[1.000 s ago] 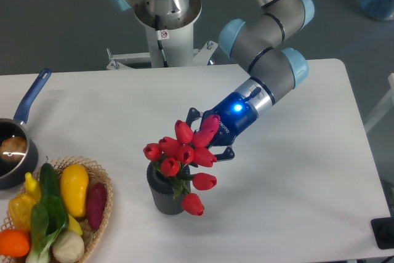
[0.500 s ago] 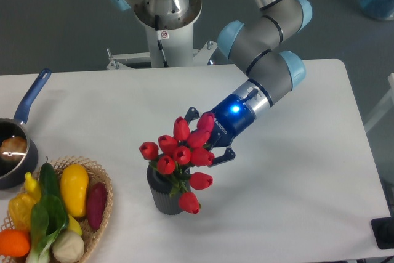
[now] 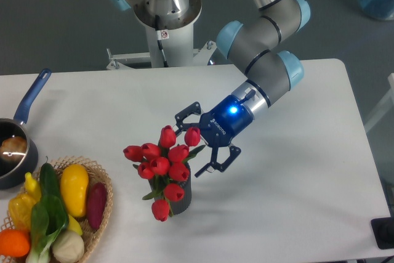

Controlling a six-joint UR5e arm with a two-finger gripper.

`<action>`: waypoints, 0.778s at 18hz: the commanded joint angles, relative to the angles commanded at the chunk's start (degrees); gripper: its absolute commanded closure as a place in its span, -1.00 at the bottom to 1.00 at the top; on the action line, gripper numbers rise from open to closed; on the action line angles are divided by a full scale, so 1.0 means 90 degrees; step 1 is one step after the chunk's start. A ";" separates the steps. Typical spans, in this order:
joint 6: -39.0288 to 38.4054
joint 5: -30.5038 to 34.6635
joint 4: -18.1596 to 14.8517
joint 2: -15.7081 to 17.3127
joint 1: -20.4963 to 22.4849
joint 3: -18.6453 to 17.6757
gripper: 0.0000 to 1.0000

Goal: Insert the flowers into the vase
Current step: 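Open the gripper to release the tulips and pull away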

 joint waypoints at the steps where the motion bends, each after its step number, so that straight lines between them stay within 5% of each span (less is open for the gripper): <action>1: 0.0000 0.0000 0.0000 0.0000 0.0010 0.0010 -0.99; 14: 0.0078 0.1542 0.0010 0.0595 0.0654 0.0331 -1.00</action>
